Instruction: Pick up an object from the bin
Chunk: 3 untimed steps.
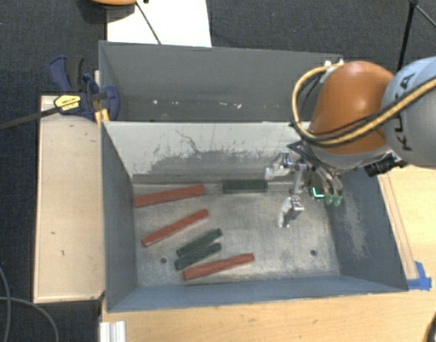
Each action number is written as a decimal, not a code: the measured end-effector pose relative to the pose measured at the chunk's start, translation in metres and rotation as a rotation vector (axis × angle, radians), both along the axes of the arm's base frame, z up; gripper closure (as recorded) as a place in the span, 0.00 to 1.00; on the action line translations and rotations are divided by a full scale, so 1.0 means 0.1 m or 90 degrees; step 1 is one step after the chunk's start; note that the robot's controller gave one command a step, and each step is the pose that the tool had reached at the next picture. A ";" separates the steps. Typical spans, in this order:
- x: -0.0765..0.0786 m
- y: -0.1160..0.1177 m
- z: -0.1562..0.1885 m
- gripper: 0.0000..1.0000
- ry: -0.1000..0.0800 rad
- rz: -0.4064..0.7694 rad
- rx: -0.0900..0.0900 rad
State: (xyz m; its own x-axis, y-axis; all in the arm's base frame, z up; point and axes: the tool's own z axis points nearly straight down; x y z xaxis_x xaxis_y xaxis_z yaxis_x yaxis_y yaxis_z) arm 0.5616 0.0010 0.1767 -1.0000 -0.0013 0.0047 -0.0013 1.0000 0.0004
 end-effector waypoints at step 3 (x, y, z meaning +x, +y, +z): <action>-0.21 0.78 -0.78 0.00 -0.005 0.051 0.000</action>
Offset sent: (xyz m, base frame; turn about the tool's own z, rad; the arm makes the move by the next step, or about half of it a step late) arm -0.0707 0.0655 -0.1067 -0.1464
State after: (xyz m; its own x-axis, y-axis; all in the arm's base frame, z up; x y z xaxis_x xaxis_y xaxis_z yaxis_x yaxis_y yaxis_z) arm 0.5401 0.0793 0.0985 -0.9967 -0.0810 -0.0031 -0.0810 0.9967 0.0002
